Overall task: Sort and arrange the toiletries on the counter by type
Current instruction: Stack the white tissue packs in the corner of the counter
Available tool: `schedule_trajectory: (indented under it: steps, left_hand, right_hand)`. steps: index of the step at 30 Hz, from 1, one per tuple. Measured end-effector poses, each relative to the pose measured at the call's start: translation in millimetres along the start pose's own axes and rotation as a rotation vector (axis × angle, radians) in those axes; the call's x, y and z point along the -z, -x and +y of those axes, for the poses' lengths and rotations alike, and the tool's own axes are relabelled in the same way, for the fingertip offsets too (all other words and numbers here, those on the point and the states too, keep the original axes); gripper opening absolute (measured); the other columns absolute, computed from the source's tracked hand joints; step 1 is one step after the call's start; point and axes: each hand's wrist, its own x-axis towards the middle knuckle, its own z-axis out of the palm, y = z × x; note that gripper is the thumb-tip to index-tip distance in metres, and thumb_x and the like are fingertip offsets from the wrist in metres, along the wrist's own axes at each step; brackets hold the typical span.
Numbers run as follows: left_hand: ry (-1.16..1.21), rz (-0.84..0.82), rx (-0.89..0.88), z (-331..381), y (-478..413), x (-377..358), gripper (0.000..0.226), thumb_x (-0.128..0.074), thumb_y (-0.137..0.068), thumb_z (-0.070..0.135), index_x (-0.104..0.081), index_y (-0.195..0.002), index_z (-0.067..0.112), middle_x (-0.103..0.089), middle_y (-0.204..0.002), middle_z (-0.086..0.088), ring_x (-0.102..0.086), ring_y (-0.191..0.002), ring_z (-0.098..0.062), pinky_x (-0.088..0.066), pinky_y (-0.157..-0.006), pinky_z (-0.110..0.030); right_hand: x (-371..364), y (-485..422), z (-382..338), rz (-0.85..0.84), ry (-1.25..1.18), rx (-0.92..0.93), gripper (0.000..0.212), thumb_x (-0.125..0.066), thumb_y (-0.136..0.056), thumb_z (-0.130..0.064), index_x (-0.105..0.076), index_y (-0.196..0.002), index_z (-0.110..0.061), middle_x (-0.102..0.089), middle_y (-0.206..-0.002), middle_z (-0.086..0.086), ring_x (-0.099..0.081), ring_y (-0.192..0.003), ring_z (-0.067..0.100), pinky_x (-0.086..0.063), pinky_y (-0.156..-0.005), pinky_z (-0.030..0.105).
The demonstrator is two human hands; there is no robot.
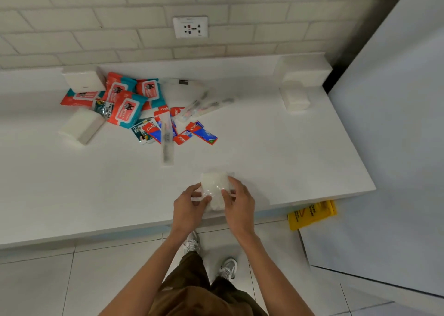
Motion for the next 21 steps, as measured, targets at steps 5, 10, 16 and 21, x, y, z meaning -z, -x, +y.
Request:
schedule_trajectory:
  steps: [5, 10, 16, 21]
  left_hand:
    - [-0.024, -0.08, -0.034, 29, -16, -42, 0.053, -0.08, -0.088, 0.036, -0.061, -0.136, 0.023, -0.069, -0.102, 0.009, -0.067, -0.078, 0.003, -0.049, -0.065, -0.005]
    - [-0.026, -0.175, -0.054, 51, -45, -77, 0.053, -0.082, -0.086, 0.038, -0.062, -0.133, 0.025, -0.071, -0.104, 0.007, -0.071, -0.083, -0.004, -0.057, -0.074, -0.015]
    - [-0.003, -0.309, -0.084, 77, -79, -123, 0.05, -0.083, -0.084, 0.034, -0.064, -0.129, 0.026, -0.072, -0.104, 0.011, -0.071, -0.089, -0.003, -0.062, -0.082, -0.027]
    - [-0.035, -0.391, -0.147, 100, -96, -154, 0.048, -0.081, -0.086, 0.039, -0.064, -0.128, 0.024, -0.072, -0.109, 0.01, -0.069, -0.093, -0.001, -0.058, -0.084, -0.02]
  right_hand:
    - [29, -6, 29, 0.102, 0.127, 0.053, 0.028, -0.059, -0.109, -0.024, -0.07, -0.135, -0.019, -0.06, -0.15, 0.002, -0.058, -0.136, 0.019, -0.055, -0.111, 0.036]
    - [50, -15, 49, 0.154, 0.327, 0.237, 0.038, -0.048, -0.111, -0.028, -0.068, -0.137, -0.008, -0.058, -0.154, 0.007, -0.049, -0.149, 0.024, -0.052, -0.115, 0.042]
    - [72, -26, 78, 0.132, 0.48, 0.242, 0.051, -0.052, -0.113, -0.04, -0.054, -0.155, -0.011, -0.043, -0.168, 0.005, -0.027, -0.162, 0.018, -0.036, -0.128, 0.044]
    - [85, -43, 92, 0.25, 0.517, 0.164, 0.053, -0.066, -0.107, -0.036, -0.057, -0.152, -0.009, -0.046, -0.166, 0.005, -0.032, -0.16, 0.019, -0.045, -0.121, 0.047]
